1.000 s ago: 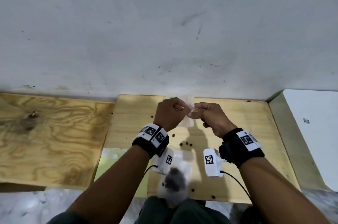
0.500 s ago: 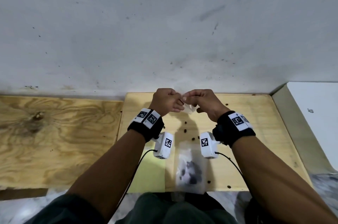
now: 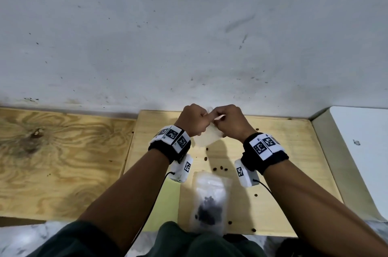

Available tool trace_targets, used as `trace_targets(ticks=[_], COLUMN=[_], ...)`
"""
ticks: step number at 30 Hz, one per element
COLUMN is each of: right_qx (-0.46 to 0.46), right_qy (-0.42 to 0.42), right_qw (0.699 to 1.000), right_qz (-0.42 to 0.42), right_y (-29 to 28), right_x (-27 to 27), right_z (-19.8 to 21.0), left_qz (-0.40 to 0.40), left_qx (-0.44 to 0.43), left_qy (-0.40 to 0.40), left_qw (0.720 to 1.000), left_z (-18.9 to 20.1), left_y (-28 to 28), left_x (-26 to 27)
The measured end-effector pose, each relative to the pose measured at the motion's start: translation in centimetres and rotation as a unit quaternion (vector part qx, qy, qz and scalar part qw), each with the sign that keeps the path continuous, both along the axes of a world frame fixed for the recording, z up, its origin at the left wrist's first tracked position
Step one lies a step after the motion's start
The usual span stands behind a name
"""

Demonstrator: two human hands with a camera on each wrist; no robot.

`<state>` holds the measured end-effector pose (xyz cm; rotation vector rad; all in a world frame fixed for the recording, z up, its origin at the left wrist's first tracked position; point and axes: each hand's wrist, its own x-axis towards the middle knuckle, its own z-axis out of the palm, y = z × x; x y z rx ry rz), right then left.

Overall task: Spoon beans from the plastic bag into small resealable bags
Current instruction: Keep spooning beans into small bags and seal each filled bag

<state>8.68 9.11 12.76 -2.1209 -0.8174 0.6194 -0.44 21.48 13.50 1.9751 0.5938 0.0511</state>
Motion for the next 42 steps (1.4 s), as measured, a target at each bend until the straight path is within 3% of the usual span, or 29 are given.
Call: trace_targets(ticks=[4, 7, 10, 15, 19, 26, 30, 32, 35, 38, 42], right_qx=[0.052, 0.068, 0.066, 0.037, 0.025, 0.008, 0.008, 0.025, 0.036, -0.037, -0.158], right_qy=[0.115, 0.180, 0.190, 0.106, 0.093, 0.124, 0.198, 0.222, 0.172, 0.103, 0.133], right_qw=[0.991, 0.980, 0.979, 0.992, 0.993, 0.990, 0.978, 0.968, 0.953, 0.944, 0.952], right_qz=[-0.050, -0.050, -0.039, -0.063, -0.062, -0.065, -0.066, -0.115, -0.245, -0.312, -0.225], right_y=[-0.6, -0.9, -1.0, -0.8, -0.7, 0.0, -0.7, -1.9, -4.1, -5.6, -5.3], right_x=[1.3, 2.0, 2.4, 2.7, 3.0, 3.3, 4.7, 5.8, 7.6, 8.9, 9.6], right_z=[-0.6, -0.9, -1.1, -0.9, -1.4, -3.0, -4.3, -5.4, -7.9, -10.5, -11.6], left_qz=[-0.050, -0.123, -0.157, -0.114, -0.121, -0.108, -0.076, -0.029, 0.042, 0.044, -0.019], left_qx=[0.128, 0.274, 0.298, 0.284, 0.265, 0.240, 0.148, 0.104, 0.028, -0.024, -0.073], left_qy=[-0.092, -0.043, -0.017, -0.037, -0.034, 0.004, 0.037, 0.071, 0.099, 0.139, 0.174], left_qw=[0.986, 0.953, 0.942, 0.951, 0.956, 0.965, 0.985, 0.992, 0.994, 0.989, 0.982], left_z=[-2.0, -2.7, -3.3, -3.9, -4.8, -6.0, -7.3, -8.0, -8.8, -9.7, -10.3], left_y=[0.7, 1.1, 0.9, 0.2, 0.2, 0.1, 1.3, 2.3, 3.9, 5.3, 5.8], left_x=[-0.1, -0.2, 0.6, 0.8, 1.6, 2.1, 2.0, 1.8, 1.2, 1.3, 2.7])
